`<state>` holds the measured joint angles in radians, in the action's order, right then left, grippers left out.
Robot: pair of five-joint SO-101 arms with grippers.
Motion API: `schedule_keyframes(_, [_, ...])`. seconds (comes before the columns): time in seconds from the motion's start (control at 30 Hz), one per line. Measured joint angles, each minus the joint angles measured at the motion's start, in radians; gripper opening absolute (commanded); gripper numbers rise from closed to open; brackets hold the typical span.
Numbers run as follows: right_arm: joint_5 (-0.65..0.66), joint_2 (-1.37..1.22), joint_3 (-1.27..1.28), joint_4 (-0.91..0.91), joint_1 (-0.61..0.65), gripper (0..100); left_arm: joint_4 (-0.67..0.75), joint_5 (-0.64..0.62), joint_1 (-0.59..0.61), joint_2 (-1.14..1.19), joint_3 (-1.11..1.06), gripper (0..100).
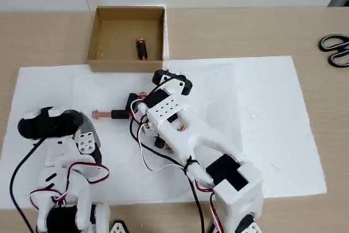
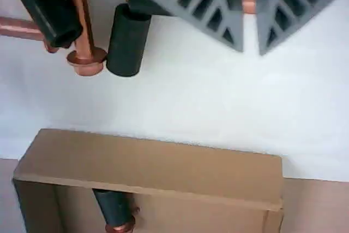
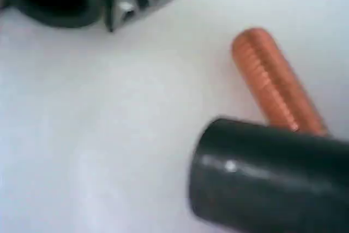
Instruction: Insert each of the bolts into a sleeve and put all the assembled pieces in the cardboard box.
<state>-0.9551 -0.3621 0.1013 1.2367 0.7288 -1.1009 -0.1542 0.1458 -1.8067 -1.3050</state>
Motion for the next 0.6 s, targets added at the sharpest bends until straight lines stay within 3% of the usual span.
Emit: schedule_keyframes(0.6, [-0.002,0.137,-0.002,0.052,-0.017,0.6,0.0,0.0,0.0,0.0,0.0,1])
